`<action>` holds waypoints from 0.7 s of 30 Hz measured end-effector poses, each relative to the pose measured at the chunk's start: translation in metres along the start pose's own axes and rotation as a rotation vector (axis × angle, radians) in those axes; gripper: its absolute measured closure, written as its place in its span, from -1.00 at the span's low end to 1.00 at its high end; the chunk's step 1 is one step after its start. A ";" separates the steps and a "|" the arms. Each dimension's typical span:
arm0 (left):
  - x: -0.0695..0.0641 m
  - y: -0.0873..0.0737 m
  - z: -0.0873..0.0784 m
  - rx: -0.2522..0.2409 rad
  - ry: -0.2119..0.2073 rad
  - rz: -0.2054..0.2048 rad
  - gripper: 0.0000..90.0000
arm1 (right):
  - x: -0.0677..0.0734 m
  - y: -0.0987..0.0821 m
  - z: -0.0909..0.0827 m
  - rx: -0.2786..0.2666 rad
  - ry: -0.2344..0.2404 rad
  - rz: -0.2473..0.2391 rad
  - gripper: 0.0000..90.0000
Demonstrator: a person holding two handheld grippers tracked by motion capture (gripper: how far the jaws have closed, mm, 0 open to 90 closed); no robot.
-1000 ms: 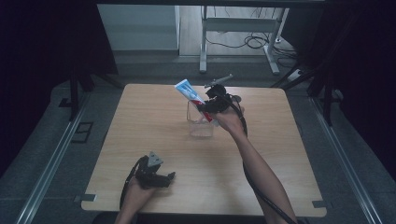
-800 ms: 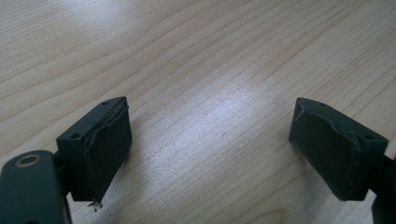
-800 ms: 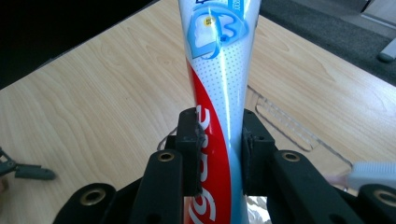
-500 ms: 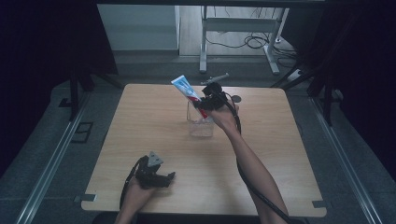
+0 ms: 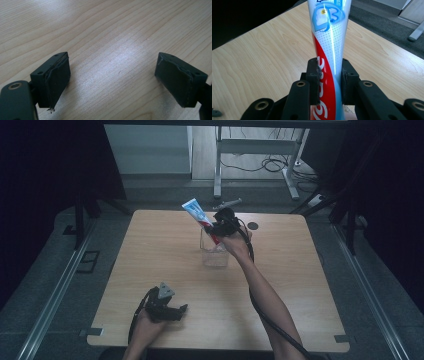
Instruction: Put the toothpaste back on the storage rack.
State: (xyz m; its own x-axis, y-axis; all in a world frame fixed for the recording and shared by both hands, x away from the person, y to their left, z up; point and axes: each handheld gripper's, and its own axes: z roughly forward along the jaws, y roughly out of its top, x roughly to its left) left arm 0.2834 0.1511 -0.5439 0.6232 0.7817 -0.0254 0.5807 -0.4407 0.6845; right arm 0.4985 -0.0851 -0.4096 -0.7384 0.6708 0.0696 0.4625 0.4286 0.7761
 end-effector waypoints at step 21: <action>0.000 0.000 0.000 0.000 0.000 0.003 -0.71 | -0.008 -0.013 0.009 -0.014 -0.004 -0.056 0.61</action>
State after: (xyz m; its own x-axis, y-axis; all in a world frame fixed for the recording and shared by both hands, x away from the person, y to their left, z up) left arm 0.2836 0.1512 -0.5438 0.6250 0.7803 -0.0230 0.5787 -0.4434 0.6844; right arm 0.5031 -0.0903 -0.4257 -0.7613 0.6480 0.0231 0.4130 0.4570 0.7877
